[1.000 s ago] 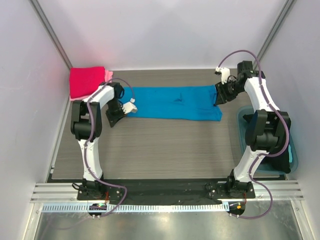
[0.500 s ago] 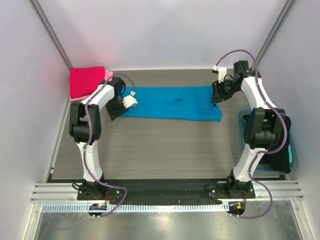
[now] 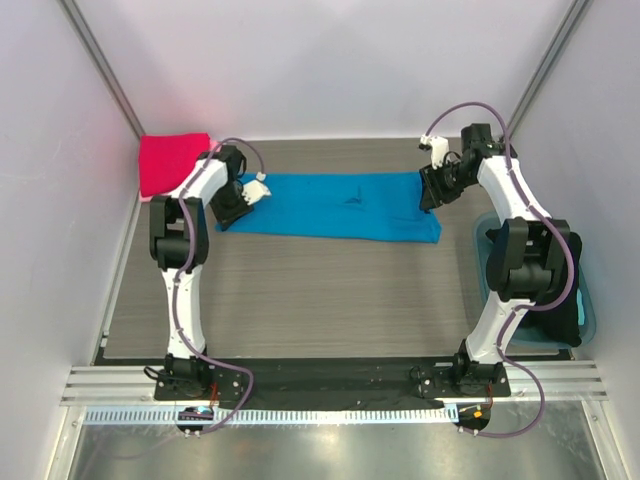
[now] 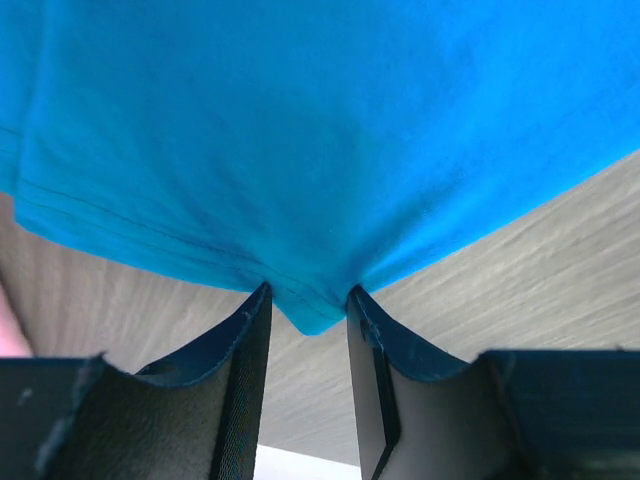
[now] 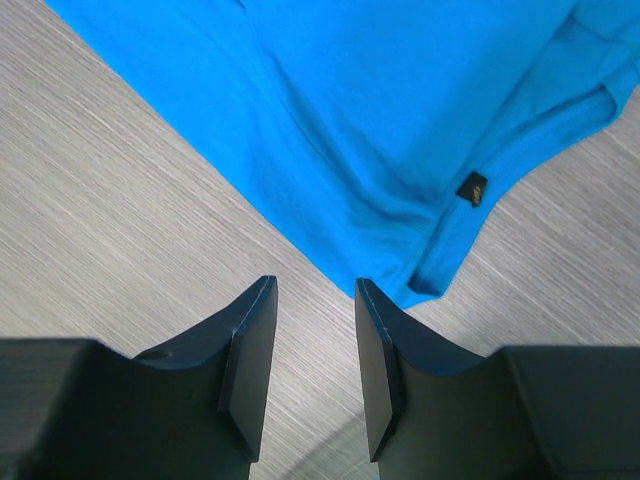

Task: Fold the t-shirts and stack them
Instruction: Fold the tshirt

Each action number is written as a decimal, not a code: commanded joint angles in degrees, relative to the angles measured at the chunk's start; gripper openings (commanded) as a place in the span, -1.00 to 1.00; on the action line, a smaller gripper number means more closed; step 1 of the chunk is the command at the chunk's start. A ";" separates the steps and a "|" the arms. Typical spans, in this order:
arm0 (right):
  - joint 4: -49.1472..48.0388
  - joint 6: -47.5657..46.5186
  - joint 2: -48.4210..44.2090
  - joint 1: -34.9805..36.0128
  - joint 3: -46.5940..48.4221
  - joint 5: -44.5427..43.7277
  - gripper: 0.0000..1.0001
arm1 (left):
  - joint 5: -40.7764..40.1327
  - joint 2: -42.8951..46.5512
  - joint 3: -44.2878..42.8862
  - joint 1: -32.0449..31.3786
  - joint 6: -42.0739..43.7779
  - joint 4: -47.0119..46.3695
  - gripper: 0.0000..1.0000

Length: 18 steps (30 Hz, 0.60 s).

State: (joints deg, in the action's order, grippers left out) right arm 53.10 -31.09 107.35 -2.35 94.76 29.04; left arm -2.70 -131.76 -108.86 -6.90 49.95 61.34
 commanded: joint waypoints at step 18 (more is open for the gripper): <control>-3.70 2.26 2.68 1.73 3.67 -3.63 -0.15 | 5.77 11.69 18.49 -5.14 -4.77 10.89 -0.94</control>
State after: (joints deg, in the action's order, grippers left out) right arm 51.48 -29.74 108.20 -1.13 95.98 27.99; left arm -0.84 -123.96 -94.87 -10.22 47.70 65.14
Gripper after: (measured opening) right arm 0.427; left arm 0.044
